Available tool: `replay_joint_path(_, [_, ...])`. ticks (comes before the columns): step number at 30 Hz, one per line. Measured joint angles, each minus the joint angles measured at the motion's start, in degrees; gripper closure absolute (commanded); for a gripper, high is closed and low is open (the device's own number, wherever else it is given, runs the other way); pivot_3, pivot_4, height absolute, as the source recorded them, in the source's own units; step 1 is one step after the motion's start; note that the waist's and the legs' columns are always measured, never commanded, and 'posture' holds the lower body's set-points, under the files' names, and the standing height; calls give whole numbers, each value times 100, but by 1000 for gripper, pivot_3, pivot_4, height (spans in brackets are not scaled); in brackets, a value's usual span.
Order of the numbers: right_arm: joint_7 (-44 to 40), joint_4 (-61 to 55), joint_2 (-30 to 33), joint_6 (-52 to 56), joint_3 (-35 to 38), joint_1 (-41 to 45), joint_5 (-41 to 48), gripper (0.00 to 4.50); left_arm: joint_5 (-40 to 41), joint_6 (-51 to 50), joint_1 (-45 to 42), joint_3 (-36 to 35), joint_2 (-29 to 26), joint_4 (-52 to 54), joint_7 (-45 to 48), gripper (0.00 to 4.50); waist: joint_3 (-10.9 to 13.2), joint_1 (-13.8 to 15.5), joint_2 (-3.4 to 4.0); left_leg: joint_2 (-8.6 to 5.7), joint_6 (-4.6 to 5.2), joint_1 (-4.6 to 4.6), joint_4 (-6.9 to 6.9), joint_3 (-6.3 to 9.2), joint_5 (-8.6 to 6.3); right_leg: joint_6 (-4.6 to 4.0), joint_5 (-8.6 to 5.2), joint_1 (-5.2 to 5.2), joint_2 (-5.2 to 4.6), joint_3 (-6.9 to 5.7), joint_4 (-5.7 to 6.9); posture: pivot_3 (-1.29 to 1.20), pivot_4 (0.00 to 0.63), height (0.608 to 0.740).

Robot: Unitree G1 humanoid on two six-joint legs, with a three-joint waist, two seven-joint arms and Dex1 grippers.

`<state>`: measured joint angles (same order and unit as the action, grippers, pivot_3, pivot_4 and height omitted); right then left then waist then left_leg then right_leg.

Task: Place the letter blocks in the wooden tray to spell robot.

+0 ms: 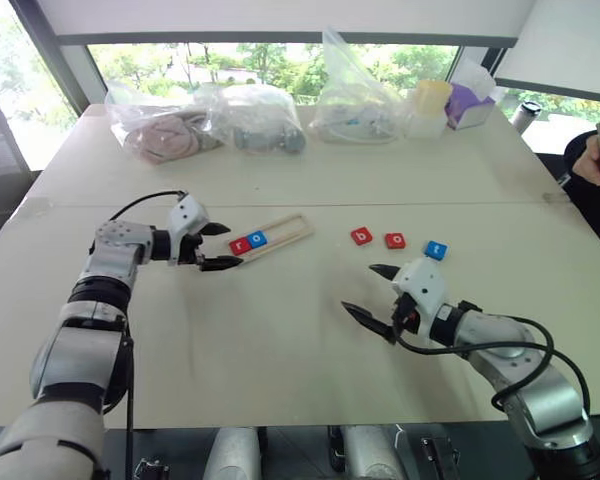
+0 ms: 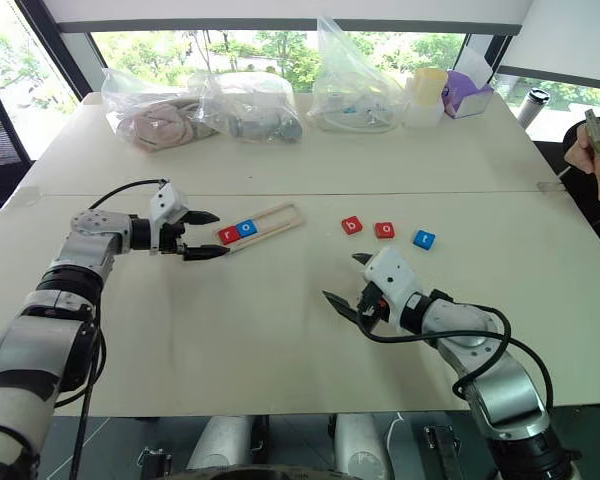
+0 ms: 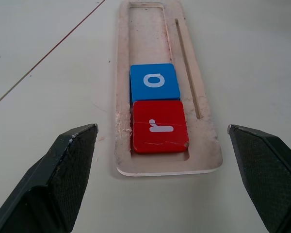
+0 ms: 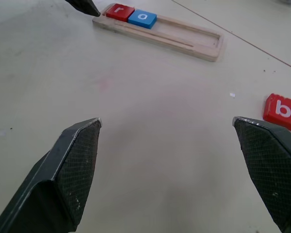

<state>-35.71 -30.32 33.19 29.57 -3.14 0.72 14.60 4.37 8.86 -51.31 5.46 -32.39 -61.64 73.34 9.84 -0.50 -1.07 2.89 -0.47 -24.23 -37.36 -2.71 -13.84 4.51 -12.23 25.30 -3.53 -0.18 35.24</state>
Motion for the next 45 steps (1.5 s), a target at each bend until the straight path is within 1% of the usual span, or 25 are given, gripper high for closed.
replay_joint_path(8, [69,-112,34,46,26,-4,-30,50,-324,374,-116,37,281,-388,-298,0,0,4,-1,0,0,0,-7,0,0,0,1,-2,-1,0,5,0,150,740])
replay_joint_path(13, [135,-112,57,52,70,-4,-38,50,-476,660,-116,53,313,-422,-449,0,-1,21,-2,0,0,6,-9,1,0,0,0,-6,-1,0,11,0,150,740])
replay_joint_path(16, [172,-112,56,52,70,-3,-53,50,-554,817,-114,63,340,-459,-599,0,-2,31,-2,0,0,25,-11,1,0,-1,0,-24,-1,0,13,0,150,740])
replay_joint_path(20, [214,-110,53,50,66,15,-100,50,-591,819,-60,61,361,-480,-728,0,-2,23,-3,1,-1,86,-8,1,-1,-1,-2,-78,-4,0,10,0,150,740])
replay_joint_path(34, [213,-92,46,9,31,87,-208,50,-579,421,-39,11,362,-481,-610,0,-20,-4,-5,2,-1,88,-4,1,-1,-4,0,-79,-4,0,10,0,150,740])
replay_joint_path(41, [213,-88,43,8,22,152,-217,50,-579,391,-39,0,365,-500,-603,0,-23,-6,-5,2,-1,89,-1,1,-1,-4,-1,-79,-5,0,8,0,150,740])
replay_joint_path(44, [213,-88,43,8,21,153,-220,0,-579,389,-34,0,375,-498,-572,854,-24,-6,-4,2,-1,89,1,0,-1,-4,-1,-79,-5,0,6,0,150,740])
replay_joint_path(45, [213,-88,42,8,20,153,-220,0,-576,389,-24,0,392,-494,-528,1221,-25,-5,-3,2,-1,89,1,0,-1,-4,-1,-79,-5,0,5,0,150,740])
